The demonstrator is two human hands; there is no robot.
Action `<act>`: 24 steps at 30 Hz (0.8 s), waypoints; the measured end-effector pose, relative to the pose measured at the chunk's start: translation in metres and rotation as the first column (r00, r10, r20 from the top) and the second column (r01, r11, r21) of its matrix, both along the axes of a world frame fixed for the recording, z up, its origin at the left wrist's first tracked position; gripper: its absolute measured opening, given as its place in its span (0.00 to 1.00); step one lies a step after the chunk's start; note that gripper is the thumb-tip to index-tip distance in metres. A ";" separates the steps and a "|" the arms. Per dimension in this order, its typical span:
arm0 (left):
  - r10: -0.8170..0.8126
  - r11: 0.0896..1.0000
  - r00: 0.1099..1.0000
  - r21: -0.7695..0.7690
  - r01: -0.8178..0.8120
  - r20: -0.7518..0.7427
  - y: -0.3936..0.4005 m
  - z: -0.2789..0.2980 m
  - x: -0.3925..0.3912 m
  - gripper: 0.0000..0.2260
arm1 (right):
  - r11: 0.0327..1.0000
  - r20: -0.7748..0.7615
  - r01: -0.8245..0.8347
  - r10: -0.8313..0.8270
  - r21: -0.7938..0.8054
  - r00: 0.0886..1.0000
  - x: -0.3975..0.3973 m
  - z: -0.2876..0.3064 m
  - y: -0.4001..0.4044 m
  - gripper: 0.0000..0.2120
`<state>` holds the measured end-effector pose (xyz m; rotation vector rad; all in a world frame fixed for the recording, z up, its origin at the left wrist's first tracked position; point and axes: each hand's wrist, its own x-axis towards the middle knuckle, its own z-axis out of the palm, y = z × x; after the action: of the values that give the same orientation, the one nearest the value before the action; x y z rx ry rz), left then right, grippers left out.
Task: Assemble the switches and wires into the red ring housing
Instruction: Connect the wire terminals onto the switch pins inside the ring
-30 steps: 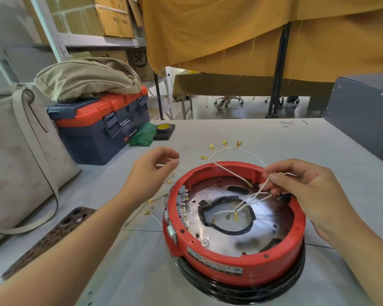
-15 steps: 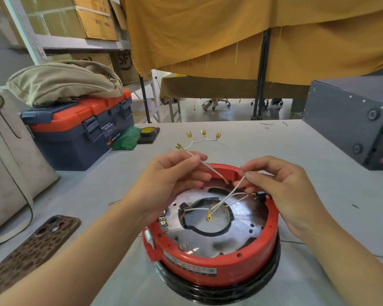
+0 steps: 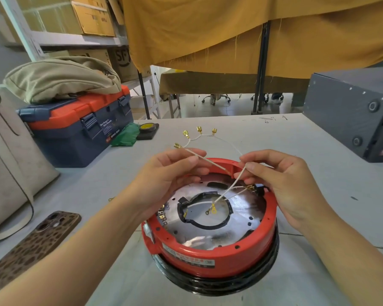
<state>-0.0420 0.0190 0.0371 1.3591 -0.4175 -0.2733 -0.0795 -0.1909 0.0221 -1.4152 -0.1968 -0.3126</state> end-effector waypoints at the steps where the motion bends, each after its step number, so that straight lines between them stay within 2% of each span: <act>1: -0.039 0.998 0.999 0.053 0.038 0.013 0.000 0.000 -0.001 0.11 | 1.000 0.000 0.003 -0.003 -0.001 1.000 0.000 0.000 0.000 0.08; 3: -0.109 0.983 0.994 0.150 0.105 0.020 0.001 0.000 -0.002 0.12 | 1.000 -0.002 0.004 -0.004 0.004 1.000 0.000 0.000 0.000 0.08; 5: -0.143 0.977 0.990 0.161 0.140 0.004 0.002 0.000 -0.003 0.12 | 1.000 -0.006 -0.008 0.008 0.027 1.000 0.000 0.000 -0.001 0.08; 11: 0.007 0.999 0.999 -0.047 -0.008 -0.033 -0.006 0.000 0.002 0.16 | 0.994 -0.018 -0.093 0.094 0.049 0.995 -0.001 0.002 -0.003 0.10; 14: 0.008 0.991 0.998 -0.135 0.000 0.059 -0.011 0.001 0.004 0.17 | 0.991 -0.024 -0.130 0.131 0.032 0.991 -0.001 0.002 -0.002 0.11; 18: 0.033 0.987 0.989 -0.161 -0.009 0.143 -0.017 0.007 0.002 0.13 | 0.992 -0.033 -0.128 0.128 -0.014 0.991 0.000 0.001 -0.003 0.12; 24: 0.100 0.984 0.988 -0.156 -0.081 0.115 -0.020 0.008 0.004 0.08 | 0.991 -0.016 -0.088 0.087 -0.100 0.996 0.002 -0.003 -0.002 0.12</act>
<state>-0.0382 -0.0005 0.0455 1.2454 -0.4678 -0.0811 -0.0777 -0.1926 0.0193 -1.5028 -0.2676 -0.2244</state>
